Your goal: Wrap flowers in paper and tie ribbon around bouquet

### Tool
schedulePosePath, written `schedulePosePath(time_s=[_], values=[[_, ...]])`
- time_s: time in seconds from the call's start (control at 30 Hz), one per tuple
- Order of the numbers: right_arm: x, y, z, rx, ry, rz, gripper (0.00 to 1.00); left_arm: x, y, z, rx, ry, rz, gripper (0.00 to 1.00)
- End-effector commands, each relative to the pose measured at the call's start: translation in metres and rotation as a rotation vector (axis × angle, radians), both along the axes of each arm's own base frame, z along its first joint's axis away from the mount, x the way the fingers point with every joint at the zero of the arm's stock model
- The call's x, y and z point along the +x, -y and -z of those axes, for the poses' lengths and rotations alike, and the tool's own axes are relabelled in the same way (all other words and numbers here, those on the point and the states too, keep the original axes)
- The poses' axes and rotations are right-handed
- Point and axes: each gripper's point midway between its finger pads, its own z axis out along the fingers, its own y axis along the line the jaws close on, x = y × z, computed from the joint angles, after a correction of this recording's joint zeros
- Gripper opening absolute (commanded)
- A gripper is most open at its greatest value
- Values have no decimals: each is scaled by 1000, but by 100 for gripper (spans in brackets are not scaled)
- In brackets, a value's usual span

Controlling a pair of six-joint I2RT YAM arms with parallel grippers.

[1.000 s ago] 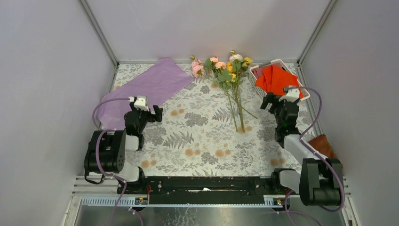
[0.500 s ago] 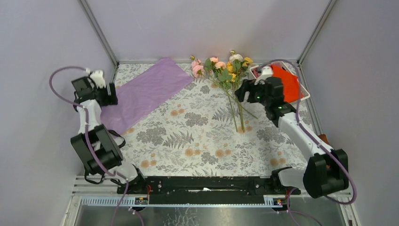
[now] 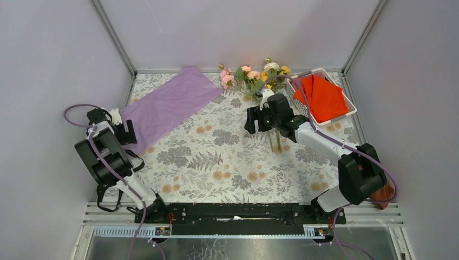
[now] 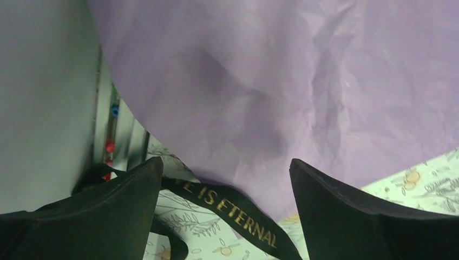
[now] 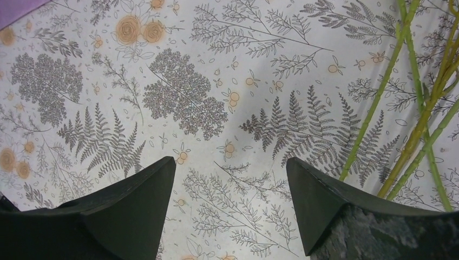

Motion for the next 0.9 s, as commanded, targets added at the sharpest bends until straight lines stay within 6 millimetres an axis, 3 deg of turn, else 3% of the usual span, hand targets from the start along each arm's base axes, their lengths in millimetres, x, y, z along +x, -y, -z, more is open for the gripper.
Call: schedulePosePath(time_s=[0.0,0.17,0.4,0.5,0.67,0.73,0.87], values=[[11,-10,-18,9,55,3,83,23,-31,-10,78,71,-75,94],[12,-14,-22,8,67,-2,83,40,-40,-7,52,113,-108,92],[12,-18,-22,-1,69,-8,82,57,-9,-8,-107,195,-12,84],[10,-20,-21,-4,66,-14,82,58,3,-10,-157,221,29,68],[8,-23,-21,0,64,-22,82,62,25,-24,-232,292,102,25],[7,-24,-20,2,60,-26,82,64,31,-31,-260,318,123,2],[5,-26,-20,3,56,-32,82,64,49,-50,-302,375,179,0]])
